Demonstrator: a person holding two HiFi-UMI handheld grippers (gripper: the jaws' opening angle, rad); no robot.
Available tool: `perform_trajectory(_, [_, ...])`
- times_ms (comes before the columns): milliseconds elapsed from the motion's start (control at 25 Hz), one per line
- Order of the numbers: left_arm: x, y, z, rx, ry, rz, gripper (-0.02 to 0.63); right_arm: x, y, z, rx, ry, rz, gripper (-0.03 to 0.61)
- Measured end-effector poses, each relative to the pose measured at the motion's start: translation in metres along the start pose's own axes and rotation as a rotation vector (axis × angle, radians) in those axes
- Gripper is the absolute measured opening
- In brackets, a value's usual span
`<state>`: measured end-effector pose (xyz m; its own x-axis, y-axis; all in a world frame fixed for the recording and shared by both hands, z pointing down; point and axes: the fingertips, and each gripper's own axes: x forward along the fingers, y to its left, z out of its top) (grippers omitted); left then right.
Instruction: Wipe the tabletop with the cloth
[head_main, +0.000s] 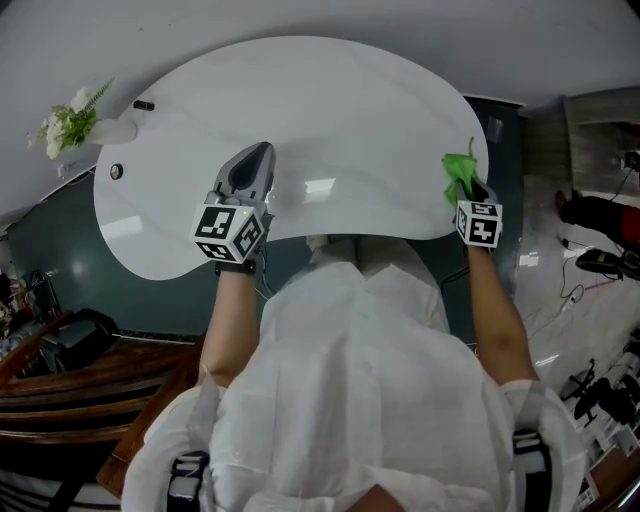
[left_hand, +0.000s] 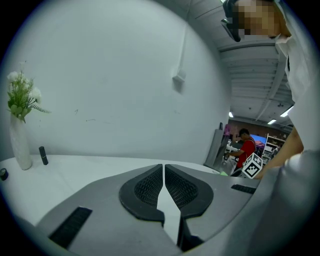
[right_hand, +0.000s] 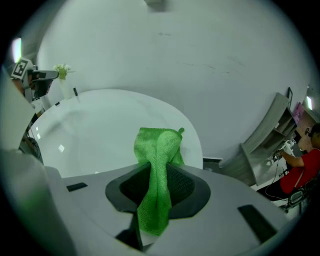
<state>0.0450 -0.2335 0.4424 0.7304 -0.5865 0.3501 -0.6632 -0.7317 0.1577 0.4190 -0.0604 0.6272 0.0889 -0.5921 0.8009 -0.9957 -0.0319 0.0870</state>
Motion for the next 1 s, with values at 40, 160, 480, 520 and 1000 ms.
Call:
perform_trajectory(40, [0.000, 0.001, -0.001, 0.000, 0.002, 0.009, 0.028, 0.003, -0.010, 0.002, 0.012, 0.002, -0.015, 0.077])
perform_trajectory(160, [-0.001, 0.007, -0.003, -0.003, 0.004, 0.040, 0.028, 0.013, -0.036, 0.011, 0.052, 0.010, -0.067, 0.077])
perform_trajectory(480, [-0.024, 0.030, -0.015, -0.031, 0.006, 0.134, 0.028, 0.040, -0.038, 0.052, 0.180, 0.002, -0.171, 0.077])
perform_trajectory(520, [-0.027, 0.034, -0.018, -0.037, 0.007, 0.143, 0.028, 0.043, -0.027, 0.059, 0.169, -0.004, -0.168, 0.077])
perform_trajectory(1000, [-0.071, 0.072, -0.039, -0.095, -0.004, 0.211, 0.028, 0.072, 0.158, 0.135, -0.024, -0.064, 0.025, 0.077])
